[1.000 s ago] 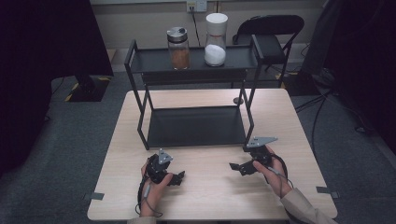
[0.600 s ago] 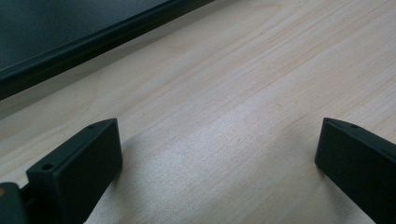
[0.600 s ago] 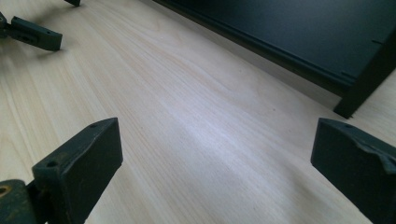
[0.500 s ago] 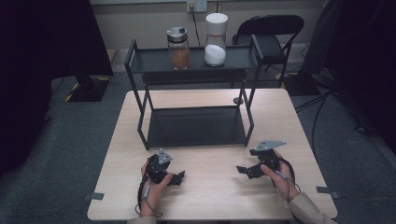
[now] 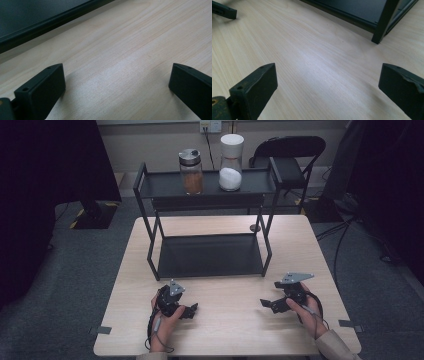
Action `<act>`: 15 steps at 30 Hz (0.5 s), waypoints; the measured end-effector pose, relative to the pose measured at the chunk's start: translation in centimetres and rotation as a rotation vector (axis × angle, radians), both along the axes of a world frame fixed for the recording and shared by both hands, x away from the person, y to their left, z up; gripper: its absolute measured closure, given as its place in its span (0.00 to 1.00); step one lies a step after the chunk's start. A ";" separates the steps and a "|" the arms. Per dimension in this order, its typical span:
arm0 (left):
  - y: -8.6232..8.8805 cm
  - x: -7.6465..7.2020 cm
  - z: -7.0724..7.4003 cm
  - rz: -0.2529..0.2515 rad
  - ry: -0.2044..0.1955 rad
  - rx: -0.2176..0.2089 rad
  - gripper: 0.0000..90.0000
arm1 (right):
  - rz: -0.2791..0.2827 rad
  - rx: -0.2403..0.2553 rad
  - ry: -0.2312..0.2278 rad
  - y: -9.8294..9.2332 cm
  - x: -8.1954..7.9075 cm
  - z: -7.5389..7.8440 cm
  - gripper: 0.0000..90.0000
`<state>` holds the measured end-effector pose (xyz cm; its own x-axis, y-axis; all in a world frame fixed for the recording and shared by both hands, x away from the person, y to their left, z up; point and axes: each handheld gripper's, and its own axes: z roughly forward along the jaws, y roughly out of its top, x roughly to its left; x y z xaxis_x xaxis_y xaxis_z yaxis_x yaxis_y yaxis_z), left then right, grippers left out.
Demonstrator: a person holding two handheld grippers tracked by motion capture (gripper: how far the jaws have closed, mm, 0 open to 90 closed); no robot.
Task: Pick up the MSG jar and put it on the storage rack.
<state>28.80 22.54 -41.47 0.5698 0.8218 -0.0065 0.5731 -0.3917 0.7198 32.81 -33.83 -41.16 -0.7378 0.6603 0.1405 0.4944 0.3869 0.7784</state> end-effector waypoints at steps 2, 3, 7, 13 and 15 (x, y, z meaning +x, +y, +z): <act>0.0 0.0 0.0 0.000 0.000 0.000 0.00 | -0.006 -0.003 0.001 -0.2 -0.1 -0.1 0.01; 0.0 0.0 0.0 0.000 0.000 0.000 0.00 | -0.007 -0.007 0.000 -0.3 -0.2 -0.1 0.01; 0.0 0.0 0.0 0.000 0.000 0.000 0.00 | -0.009 -0.010 -0.005 -0.6 -0.4 -0.2 0.01; 0.0 0.0 0.0 0.000 0.000 0.000 0.00 | -0.013 -0.019 -0.012 -1.2 -0.9 -0.1 0.01; 0.0 0.0 0.0 0.000 0.000 0.000 0.00 | -0.016 -0.026 -0.015 -1.2 -1.0 -0.2 0.01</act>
